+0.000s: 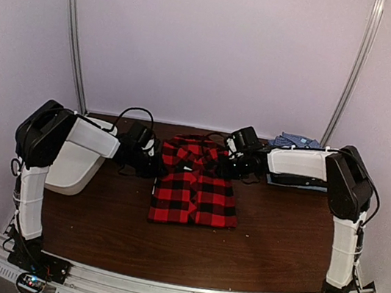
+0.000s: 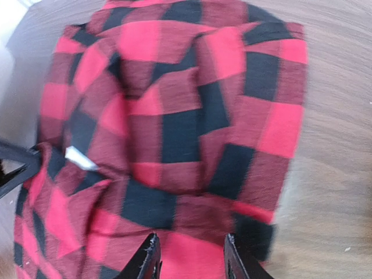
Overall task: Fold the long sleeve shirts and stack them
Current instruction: Adjust the 2/3-rectangle-folded shirt at the center of the board.
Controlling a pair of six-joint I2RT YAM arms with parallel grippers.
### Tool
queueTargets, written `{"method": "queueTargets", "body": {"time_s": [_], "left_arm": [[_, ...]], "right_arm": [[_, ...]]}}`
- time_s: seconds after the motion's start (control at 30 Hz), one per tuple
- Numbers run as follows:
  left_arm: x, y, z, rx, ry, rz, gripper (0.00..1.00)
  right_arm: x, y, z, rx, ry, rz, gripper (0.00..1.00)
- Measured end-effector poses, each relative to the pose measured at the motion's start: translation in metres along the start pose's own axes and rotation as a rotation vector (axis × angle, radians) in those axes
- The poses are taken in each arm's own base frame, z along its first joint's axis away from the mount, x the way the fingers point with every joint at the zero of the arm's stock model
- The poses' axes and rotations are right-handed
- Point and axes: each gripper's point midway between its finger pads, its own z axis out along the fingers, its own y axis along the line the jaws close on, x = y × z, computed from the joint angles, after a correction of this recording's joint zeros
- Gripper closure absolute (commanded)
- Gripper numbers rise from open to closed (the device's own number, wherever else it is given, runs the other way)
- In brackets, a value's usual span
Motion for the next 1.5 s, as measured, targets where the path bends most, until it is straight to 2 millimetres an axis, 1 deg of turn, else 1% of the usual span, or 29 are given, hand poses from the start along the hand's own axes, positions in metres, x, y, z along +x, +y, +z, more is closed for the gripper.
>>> {"method": "queueTargets", "body": {"time_s": [0.13, 0.27, 0.47, 0.6, 0.67, 0.73, 0.8, 0.9, 1.07, 1.13, 1.2, 1.3, 1.37, 1.47, 1.5], "left_arm": [[-0.001, 0.000, 0.000, 0.000, -0.001, 0.004, 0.81], [-0.001, 0.001, 0.000, -0.001, 0.000, 0.006, 0.81], [-0.003, 0.003, 0.000, -0.004, -0.004, 0.011, 0.81], [-0.006, 0.004, 0.002, -0.005, -0.007, 0.018, 0.81], [-0.009, 0.004, 0.004, -0.005, -0.008, 0.021, 0.81], [-0.012, 0.004, 0.005, -0.007, -0.009, 0.024, 0.81], [-0.015, 0.004, 0.007, -0.008, -0.010, 0.027, 0.81], [-0.021, 0.003, 0.012, -0.010, -0.009, 0.034, 0.82], [-0.032, -0.002, 0.021, 0.002, -0.014, 0.053, 0.82], [-0.033, -0.002, 0.021, 0.003, -0.010, 0.056, 0.82], [-0.033, -0.002, 0.021, 0.001, -0.004, 0.057, 0.81], [-0.033, -0.002, 0.021, 0.001, -0.002, 0.060, 0.80], [-0.033, -0.002, 0.019, -0.001, -0.002, 0.062, 0.78], [-0.034, -0.002, 0.012, -0.007, -0.003, 0.064, 0.77], [-0.035, -0.003, 0.008, -0.008, -0.008, 0.065, 0.76]], "right_arm": [[0.000, -0.020, 0.007, 0.018, 0.010, 0.030, 0.63], [0.007, -0.035, 0.017, 0.034, 0.035, 0.053, 0.64], [0.009, -0.034, 0.016, 0.039, 0.042, 0.052, 0.63], [0.007, -0.031, 0.008, 0.065, 0.035, 0.047, 0.63], [0.001, -0.024, -0.001, 0.066, 0.015, 0.036, 0.63], [-0.005, -0.012, -0.010, 0.057, -0.006, 0.024, 0.63], [-0.010, 0.006, -0.017, 0.036, -0.028, 0.004, 0.63], [-0.013, 0.033, -0.021, 0.001, -0.046, -0.026, 0.63], [-0.011, 0.071, -0.023, -0.050, -0.052, -0.059, 0.64], [-0.010, 0.081, -0.018, -0.062, -0.051, -0.067, 0.64], [-0.008, 0.084, -0.009, -0.062, -0.041, -0.069, 0.64], [0.000, 0.079, 0.010, -0.043, -0.015, -0.069, 0.64], [0.009, 0.074, 0.026, -0.020, 0.014, -0.070, 0.64], [0.024, 0.066, 0.046, 0.005, 0.057, -0.071, 0.64], [0.023, 0.065, 0.050, 0.010, 0.058, -0.071, 0.64]]}}
